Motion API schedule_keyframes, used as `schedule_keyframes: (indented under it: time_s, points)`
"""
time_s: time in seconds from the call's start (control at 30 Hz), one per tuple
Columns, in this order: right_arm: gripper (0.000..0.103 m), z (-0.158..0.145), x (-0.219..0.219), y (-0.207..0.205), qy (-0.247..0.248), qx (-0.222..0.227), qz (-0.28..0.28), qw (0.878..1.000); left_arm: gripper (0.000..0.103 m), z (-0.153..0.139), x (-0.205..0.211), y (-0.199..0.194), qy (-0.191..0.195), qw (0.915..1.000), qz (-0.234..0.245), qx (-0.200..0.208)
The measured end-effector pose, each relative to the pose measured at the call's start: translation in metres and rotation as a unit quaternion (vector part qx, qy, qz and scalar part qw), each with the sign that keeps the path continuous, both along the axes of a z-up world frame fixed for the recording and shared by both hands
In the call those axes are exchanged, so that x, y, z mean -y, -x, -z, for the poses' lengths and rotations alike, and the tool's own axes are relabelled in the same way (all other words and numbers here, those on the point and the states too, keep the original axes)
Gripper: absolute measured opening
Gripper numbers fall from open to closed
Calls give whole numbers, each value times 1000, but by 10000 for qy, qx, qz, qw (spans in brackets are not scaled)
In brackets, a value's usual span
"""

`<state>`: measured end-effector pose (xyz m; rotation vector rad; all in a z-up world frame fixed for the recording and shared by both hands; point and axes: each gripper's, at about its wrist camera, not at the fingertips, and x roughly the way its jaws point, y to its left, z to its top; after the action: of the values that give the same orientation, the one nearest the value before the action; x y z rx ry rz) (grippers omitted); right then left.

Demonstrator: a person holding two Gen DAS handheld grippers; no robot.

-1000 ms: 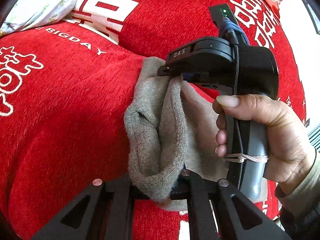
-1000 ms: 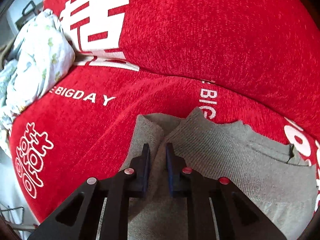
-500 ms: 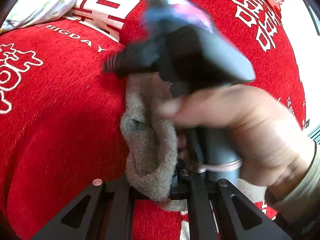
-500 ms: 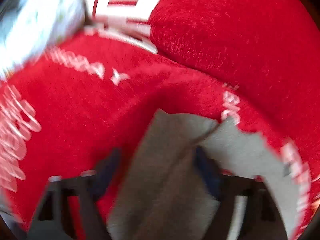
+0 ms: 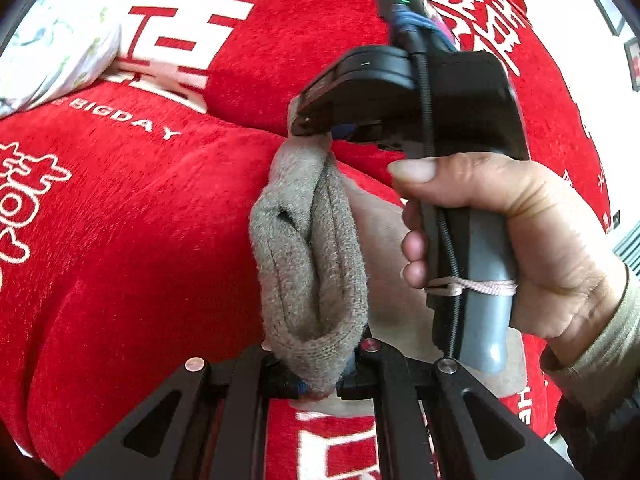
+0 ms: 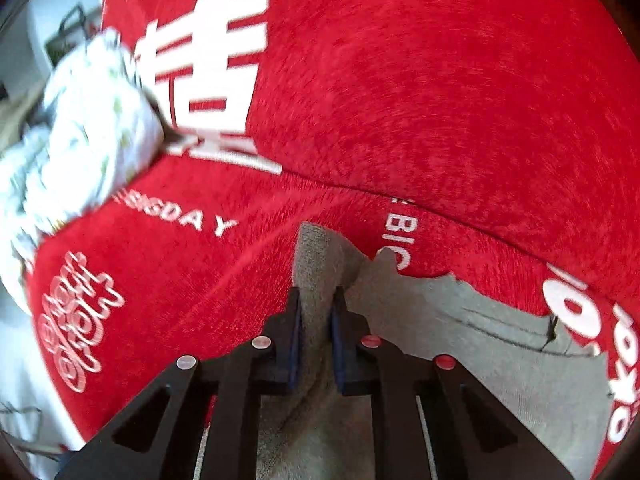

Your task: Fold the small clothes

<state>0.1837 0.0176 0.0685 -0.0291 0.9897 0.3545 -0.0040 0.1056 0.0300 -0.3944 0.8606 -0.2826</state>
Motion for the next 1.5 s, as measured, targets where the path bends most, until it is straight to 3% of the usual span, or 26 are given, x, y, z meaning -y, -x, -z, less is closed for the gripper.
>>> schedule_keyframes:
  time_s: [0.4,0.7,1.5]
  points:
    - [10,-18,72,11,-1243,-40,458,9912,10,-22,41,2,-142,9996,233,2]
    - [9,-19,111,17,-2047,-151,692,9763,10,-22,60,6,-345,9989,316,-5]
    - [9,4,207,27,-3151,-250,1249,9405,10,-41,137,-7,-878,9934,732,71]
